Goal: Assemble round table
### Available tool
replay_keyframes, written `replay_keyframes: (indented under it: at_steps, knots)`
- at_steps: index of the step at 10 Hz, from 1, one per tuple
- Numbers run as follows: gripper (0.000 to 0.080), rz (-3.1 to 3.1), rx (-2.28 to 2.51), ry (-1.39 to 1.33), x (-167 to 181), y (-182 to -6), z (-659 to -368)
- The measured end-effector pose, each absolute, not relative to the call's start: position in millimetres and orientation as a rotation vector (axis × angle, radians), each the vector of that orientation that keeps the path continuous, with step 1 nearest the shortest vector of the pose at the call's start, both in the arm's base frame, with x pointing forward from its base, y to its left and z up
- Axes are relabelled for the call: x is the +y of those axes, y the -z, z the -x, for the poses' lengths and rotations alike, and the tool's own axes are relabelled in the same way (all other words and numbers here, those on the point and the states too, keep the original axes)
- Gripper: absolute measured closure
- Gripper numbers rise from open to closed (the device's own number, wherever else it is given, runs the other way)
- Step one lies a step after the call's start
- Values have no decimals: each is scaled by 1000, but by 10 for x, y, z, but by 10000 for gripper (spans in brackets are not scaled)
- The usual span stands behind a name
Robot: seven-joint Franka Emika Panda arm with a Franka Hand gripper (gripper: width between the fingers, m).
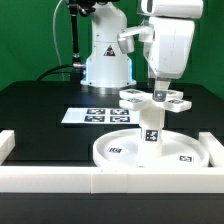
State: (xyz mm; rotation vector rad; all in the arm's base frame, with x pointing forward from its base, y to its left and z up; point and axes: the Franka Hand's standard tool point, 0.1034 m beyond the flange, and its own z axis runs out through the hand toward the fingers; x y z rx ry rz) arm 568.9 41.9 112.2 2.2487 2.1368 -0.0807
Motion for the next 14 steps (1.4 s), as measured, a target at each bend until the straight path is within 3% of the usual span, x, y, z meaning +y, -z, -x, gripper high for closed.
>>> replay_keyframes:
  at_steps: [6, 8, 14]
  knots:
    - [150, -2260, 2133, 98, 394, -1052, -5662]
    - [372, -2267, 2131, 105, 392, -1052, -5648]
    - [370, -2387, 1992, 101, 385, -1049, -5646]
